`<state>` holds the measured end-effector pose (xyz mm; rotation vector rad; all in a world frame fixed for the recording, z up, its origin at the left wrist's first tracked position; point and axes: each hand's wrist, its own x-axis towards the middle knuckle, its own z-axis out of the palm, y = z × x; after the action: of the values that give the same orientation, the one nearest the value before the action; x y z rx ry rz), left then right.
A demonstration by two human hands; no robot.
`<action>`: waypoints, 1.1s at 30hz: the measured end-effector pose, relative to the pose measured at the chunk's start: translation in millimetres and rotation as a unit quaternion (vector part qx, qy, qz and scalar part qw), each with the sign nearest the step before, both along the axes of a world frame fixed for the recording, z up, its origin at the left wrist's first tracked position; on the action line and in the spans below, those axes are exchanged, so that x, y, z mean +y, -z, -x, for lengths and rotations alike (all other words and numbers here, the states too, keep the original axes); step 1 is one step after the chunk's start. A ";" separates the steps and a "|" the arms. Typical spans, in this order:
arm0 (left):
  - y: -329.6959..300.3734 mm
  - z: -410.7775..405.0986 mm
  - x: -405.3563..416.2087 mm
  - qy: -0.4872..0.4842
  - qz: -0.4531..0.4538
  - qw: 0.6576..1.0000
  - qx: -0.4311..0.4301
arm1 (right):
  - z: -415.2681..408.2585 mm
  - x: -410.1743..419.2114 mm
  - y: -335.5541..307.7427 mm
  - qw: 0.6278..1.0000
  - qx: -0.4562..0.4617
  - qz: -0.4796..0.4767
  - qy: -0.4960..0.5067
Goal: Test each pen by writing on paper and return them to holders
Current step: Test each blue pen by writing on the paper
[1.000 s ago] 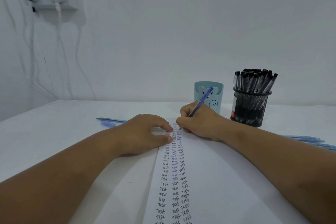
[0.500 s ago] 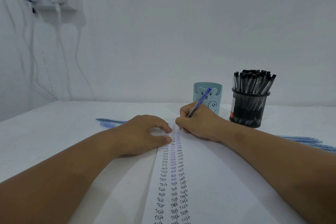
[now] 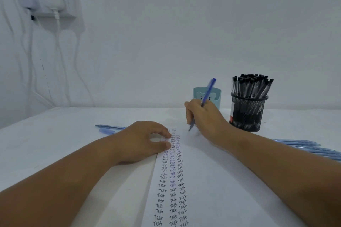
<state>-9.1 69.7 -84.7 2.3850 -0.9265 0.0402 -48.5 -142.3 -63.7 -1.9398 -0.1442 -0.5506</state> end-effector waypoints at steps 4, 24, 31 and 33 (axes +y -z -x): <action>1.3 0.1 -1.8 0.000 0.008 1.000 -0.009 | -0.5 1.7 -4.7 0.995 -0.064 0.067 0.039; -16.4 30.7 -11.4 0.032 0.063 0.997 -0.043 | 76.2 -69.2 -48.0 0.913 0.105 0.383 0.092; -14.4 46.9 -18.5 0.062 0.077 0.994 -0.051 | 115.5 -133.6 -41.0 0.863 0.175 0.446 0.161; -14.1 51.0 -21.9 0.068 0.071 0.993 -0.060 | 121.1 -142.2 -34.1 0.853 0.196 0.452 0.174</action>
<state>-60.0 47.9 -70.6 2.2026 -1.1029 0.1926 -169.5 -284.5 -29.6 -2.9984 0.2721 -0.3094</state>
